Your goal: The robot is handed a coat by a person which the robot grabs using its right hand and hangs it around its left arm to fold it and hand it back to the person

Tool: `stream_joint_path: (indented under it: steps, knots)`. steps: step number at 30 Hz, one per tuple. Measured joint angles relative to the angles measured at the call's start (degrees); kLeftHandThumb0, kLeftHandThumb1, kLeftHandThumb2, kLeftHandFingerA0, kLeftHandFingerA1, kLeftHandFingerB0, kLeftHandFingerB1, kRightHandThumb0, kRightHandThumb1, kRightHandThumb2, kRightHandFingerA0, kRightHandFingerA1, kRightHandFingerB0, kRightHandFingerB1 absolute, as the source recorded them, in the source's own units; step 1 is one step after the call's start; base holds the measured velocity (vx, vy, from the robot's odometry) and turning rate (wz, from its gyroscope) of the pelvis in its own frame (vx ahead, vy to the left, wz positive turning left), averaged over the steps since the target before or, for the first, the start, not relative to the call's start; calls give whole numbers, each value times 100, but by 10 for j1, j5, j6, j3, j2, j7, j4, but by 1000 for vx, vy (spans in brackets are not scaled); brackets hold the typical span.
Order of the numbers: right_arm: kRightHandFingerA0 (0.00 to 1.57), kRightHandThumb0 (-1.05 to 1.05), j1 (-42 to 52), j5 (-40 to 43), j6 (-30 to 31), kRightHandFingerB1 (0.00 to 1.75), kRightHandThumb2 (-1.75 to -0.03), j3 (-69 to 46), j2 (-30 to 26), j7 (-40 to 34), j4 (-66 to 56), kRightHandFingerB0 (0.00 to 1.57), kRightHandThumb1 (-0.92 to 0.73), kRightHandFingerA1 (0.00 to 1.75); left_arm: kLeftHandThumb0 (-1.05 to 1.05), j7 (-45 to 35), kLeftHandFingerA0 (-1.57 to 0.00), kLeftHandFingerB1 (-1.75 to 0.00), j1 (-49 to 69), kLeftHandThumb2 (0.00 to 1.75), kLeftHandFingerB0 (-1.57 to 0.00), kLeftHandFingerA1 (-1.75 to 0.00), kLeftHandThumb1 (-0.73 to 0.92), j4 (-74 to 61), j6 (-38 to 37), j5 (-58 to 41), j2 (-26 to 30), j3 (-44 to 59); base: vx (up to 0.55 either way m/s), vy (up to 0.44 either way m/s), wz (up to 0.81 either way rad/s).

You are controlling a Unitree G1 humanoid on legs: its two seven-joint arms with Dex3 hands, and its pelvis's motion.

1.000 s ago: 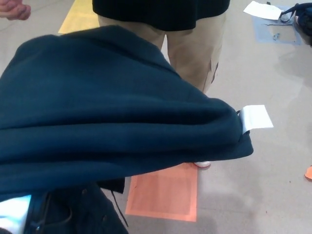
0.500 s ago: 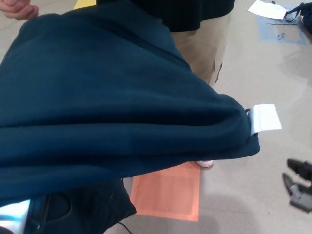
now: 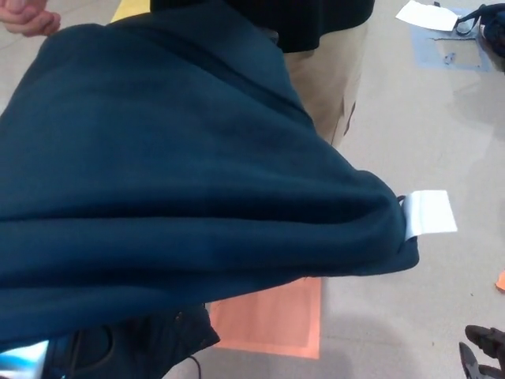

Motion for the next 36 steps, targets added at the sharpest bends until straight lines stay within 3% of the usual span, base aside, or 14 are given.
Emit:
stream_joint_path:
  steps: [2, 8, 9, 10, 11, 12, 13, 16, 17, 18, 23, 26, 30, 36]
  knots:
    - [4, -81, 0, 1, -9, 19, -107, -2, -2, 2, 7, 4, -79, 20, -36, -3, 0, -47, 0, 106, 0, -48, 49, -2, 1, -1, -2, 0, 0, 0, 0]
    - [0, -77, -3, 1, -15, 22, -109, -5, -4, 6, 17, 4, -77, 23, -36, -11, 0, -47, 12, 107, 0, -48, 50, -43, 11, -6, -15, -1, 0, 0, 0]
    - [1, -72, -4, 1, -15, 21, -69, -5, -5, 6, 18, 0, -91, 20, -36, -13, 0, -48, 15, 107, 0, -48, 50, -53, 12, -8, -16, -2, 0, 0, 0]
    - [0, -78, -6, 1, -15, 23, -109, -5, -5, 7, 19, 5, -78, 23, -36, -15, 0, -48, 19, 105, 0, -47, 47, -63, 15, -9, -18, -4, 0, 0, 0]
    - [0, -80, -9, 1, -15, 24, -109, -5, -5, 8, 20, 8, -79, 23, -78, -18, -15, -39, 25, 94, -10, -41, 68, -80, 18, -11, -20, -8, 0, 0, 0]
    - [0, -80, -9, 1, -16, 24, -109, -5, -5, 8, 20, 8, -79, 23, -78, -19, -15, -39, 27, 94, -10, -41, 68, -85, 20, -12, -21, -9, 0, 0, 0]
    - [8, -81, -10, 1, -16, 29, -107, -5, -6, 9, 20, 9, -78, 31, -75, -20, -23, -27, 34, 65, -16, -29, 82, -100, 24, -14, -24, -12, 0, 0, 0]
    - [4, -81, -10, 0, -20, 24, -107, -4, -7, 10, 20, 10, -80, 24, -75, -22, -22, -28, 47, 65, -15, -30, 82, -124, 33, -17, -30, -18, 0, 0, 0]
    - [3, -80, -10, 1, -20, 26, -107, -4, -7, 11, 20, 11, -79, 26, -75, -22, -22, -27, 50, 65, -14, -29, 84, -130, 35, -18, -31, -19, 0, 0, 0]
    - [2, -78, -10, 0, -20, 27, -106, -3, -8, 11, 20, 11, -78, 27, -36, -23, 0, -48, 54, 105, 0, -47, 48, -138, 40, -19, -34, -21, 0, 0, 0]
    - [5, -76, -10, 0, -20, 31, -106, -3, -11, 15, 21, 9, -77, 30, -37, -24, 0, -47, 60, 104, 0, -47, 46, -155, 52, -21, -36, -31, 0, 0, 0]
    - [4, -80, -11, -2, -21, 22, -107, 1, -13, 15, 21, 8, -79, 22, -37, -26, 0, -48, 60, 103, 0, -47, 45, -160, 58, -22, -37, -32, 0, 0, 0]
    - [5, -75, -12, -2, -20, 34, -104, 1, -15, 16, 22, 10, -77, 29, -37, -27, 0, -48, 60, 103, 0, -47, 44, -161, 65, -24, -39, -32, 0, 0, 0]
    - [0, -78, -15, -4, -20, 32, -108, 6, -17, 15, 25, 14, -77, 30, -37, -28, 0, -48, 60, 104, 0, -47, 45, -164, 72, -24, -39, -32, 0, 0, 0]
